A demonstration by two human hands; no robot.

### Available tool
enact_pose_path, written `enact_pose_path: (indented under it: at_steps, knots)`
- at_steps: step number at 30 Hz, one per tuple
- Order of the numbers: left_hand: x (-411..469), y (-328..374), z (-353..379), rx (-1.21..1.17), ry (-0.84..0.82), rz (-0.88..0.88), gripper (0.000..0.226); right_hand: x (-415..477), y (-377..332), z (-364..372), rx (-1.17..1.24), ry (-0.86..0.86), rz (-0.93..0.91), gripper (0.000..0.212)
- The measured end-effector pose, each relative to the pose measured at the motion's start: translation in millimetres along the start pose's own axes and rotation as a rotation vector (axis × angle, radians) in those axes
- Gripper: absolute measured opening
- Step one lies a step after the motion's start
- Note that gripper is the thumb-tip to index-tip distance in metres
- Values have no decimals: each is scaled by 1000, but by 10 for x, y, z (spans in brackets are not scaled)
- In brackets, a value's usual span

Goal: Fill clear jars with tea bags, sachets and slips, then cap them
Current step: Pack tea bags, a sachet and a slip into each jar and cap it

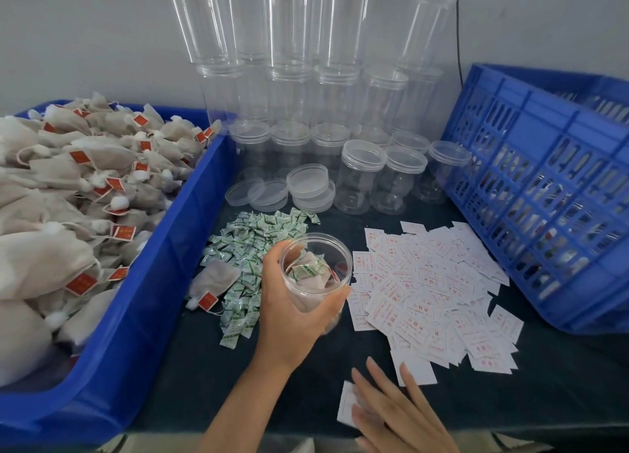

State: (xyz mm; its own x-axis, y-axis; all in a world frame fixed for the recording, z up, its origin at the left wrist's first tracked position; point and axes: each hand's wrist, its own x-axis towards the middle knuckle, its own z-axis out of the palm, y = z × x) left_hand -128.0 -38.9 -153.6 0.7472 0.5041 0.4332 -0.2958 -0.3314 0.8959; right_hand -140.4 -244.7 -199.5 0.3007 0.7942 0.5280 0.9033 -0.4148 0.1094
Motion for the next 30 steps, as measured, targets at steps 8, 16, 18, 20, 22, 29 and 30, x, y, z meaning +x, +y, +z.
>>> enact_pose_path:
  at_steps: [8, 16, 18, 20, 22, 29, 30]
  knots:
    - [1, 15, 1, -3, 4, -11, 75, 705, 227, -573, 398, 294, 315, 23]
    - [-3, 26, 6, -4, 7, -19, 74, 1439, 366, -631, 779, 363, 488, 10]
    - [-3, 35, 5, -1, 4, -31, 74, 1510, 357, -528, 811, 307, 542, 10]
    - [-4, 49, 7, 8, 1, -37, 73, 1532, 360, -440, 772, 263, 564, 10]
    - [-3, 58, 13, 7, 0, -36, 72, 1525, 358, -394, 746, 207, 570, 11]
    - [-10, 120, 24, -21, 8, -60, 73, 1433, 415, -465, 908, 168, 630, 18]
    - [-15, 136, 34, -29, 17, -70, 74, 1421, 448, -489, 899, 167, 643, 19]
